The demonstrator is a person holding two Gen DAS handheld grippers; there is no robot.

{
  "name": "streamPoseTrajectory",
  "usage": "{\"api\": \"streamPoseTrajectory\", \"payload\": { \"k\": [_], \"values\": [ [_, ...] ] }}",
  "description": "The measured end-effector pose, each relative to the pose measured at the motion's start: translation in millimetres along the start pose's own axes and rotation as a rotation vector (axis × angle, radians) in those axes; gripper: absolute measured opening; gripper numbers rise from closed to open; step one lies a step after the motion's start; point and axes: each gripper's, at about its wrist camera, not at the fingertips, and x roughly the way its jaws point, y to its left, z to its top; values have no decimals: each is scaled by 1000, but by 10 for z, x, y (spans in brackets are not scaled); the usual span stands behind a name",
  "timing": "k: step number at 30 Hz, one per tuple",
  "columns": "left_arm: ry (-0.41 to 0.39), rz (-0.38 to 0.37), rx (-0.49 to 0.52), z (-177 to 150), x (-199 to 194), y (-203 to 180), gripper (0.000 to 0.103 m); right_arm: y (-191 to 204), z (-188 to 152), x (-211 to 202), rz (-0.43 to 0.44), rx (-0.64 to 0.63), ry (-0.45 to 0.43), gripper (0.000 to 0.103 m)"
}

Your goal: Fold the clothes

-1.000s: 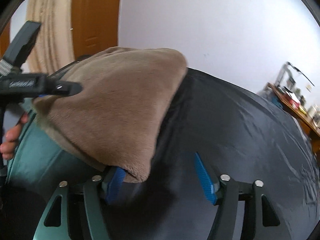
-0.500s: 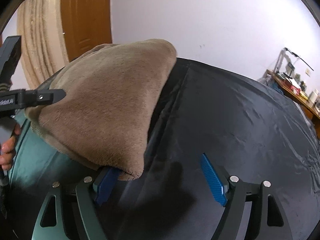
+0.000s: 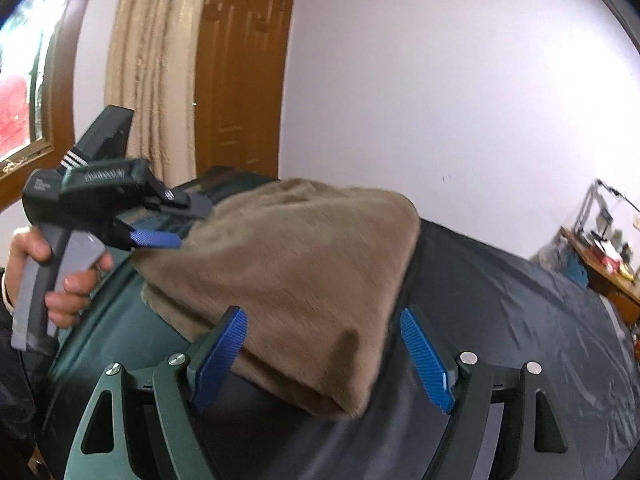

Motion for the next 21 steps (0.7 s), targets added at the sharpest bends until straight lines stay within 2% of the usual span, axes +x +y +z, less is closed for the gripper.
{"api": "streamPoseTrajectory", "payload": {
  "k": [7, 10, 12, 15, 17, 21],
  "values": [
    [-1, -3, -8, 2, 82, -22, 102, 182, 275, 484, 28, 34, 46, 80],
    [0, 3, -3, 5, 85, -33, 102, 343, 244, 646, 43, -20, 67, 80],
    [2, 8, 1, -2, 77, -49, 102, 448, 168, 737, 18, -72, 89, 82],
    [3, 13, 7, -7, 91, -72, 102, 456, 77, 817, 19, -79, 121, 83],
    [-5, 37, 17, -12, 97, -89, 102, 427, 13, 828, 28, -61, 130, 83],
    [-52, 157, 41, -10, 55, -115, 102, 439, -96, 816, 30, -56, 123, 84]
  ]
}}
